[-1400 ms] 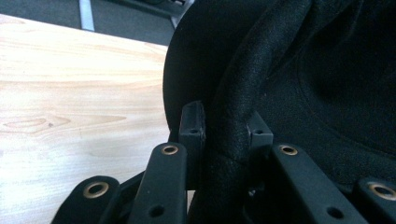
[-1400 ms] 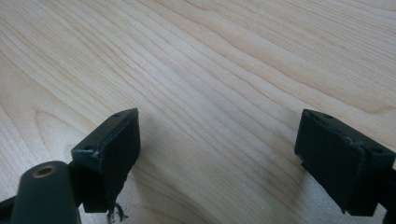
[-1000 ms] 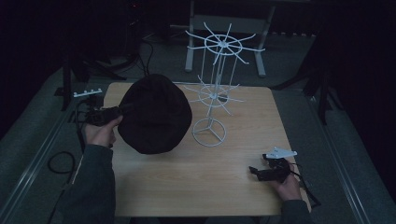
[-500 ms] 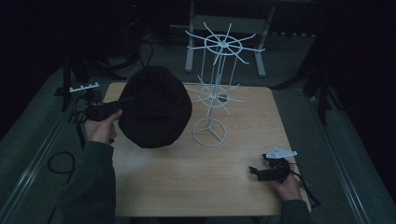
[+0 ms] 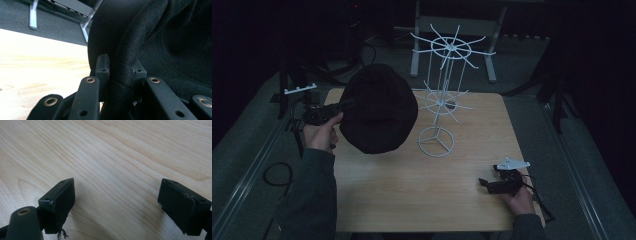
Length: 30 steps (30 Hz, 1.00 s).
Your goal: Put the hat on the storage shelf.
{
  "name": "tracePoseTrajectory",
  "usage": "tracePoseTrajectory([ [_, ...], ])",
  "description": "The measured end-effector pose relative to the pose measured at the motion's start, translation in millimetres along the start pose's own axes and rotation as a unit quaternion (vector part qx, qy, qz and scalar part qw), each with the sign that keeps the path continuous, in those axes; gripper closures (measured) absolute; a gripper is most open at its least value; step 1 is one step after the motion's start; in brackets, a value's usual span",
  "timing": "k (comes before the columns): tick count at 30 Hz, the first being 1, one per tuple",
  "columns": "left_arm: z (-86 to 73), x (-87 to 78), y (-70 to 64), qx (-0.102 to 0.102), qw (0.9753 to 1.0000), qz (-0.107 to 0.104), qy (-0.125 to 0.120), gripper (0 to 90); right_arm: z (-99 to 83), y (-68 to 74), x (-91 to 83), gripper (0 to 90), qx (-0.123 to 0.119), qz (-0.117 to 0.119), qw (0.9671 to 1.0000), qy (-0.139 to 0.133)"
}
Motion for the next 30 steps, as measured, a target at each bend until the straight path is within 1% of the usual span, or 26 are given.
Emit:
tracePoseTrajectory([
  [4, 2.1, -0.3, -0.8, -0.003, 1.0000, -0.001, -0.003, 75.7, 0.0, 0.0, 0.0, 14.1, 0.000, 0.000, 1.0000, 0.000],
  [8, 5.7, -1.1, -3.5, -0.010, 0.9999, -0.010, -0.007, 75.7, 0.0, -0.1, 0.0, 14.1, 0.000, 0.000, 1.0000, 0.000],
  [17, 12.7, -1.3, -7.9, -0.018, 0.9996, -0.016, -0.016, 75.7, 0.0, -0.2, 0.0, 14.2, 0.001, -0.001, 1.0000, 0.000],
  [23, 17.1, 0.8, -9.1, -0.032, 0.9990, -0.021, -0.021, 75.8, 0.0, -0.2, 0.0, 14.1, 0.001, -0.001, 1.0000, 0.000],
  [29, 21.2, 2.6, -11.8, -0.040, 0.9985, -0.031, -0.021, 75.7, 0.0, -0.2, 0.0, 14.1, 0.001, -0.001, 1.0000, 0.000],
  [30, 22.2, 3.0, -12.3, -0.044, 0.9983, -0.032, -0.022, 75.8, 0.0, -0.2, 0.0, 14.1, 0.001, -0.001, 1.0000, 0.000],
])
Point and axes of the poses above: each handheld gripper's, and its own axes: x roughly forward along the jaws, z roughly out of its top, y roughly to its left, the point moved 8 cm from there along x, roughly forward along the jaws, and after that the axes turned 8 degrees about -x, right-handed, at the moved point
